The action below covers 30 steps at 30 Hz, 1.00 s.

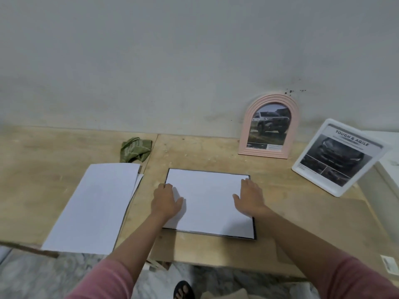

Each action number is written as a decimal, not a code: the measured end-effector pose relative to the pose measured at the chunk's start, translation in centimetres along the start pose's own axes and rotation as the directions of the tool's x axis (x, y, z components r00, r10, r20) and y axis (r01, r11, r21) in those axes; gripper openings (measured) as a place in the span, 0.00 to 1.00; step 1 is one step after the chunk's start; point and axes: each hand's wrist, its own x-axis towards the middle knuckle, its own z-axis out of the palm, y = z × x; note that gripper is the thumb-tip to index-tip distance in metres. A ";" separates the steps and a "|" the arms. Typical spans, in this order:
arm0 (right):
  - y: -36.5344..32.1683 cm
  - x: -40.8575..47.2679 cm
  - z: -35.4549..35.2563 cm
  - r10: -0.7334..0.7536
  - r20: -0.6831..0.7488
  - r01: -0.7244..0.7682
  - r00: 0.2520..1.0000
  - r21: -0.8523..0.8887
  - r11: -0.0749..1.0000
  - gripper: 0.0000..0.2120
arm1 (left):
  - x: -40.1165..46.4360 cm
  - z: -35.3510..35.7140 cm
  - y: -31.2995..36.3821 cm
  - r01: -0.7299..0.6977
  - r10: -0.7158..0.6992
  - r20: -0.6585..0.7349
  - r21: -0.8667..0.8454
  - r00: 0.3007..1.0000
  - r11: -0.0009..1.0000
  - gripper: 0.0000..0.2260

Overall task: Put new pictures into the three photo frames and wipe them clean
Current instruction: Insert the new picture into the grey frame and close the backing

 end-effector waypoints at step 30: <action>-0.8 -0.3 3.7 -0.016 -0.180 0.013 0.984 -0.014 1.000 0.28 | 5.3 -0.5 1.6 0.064 -0.100 0.137 0.247 0.986 0.967 0.31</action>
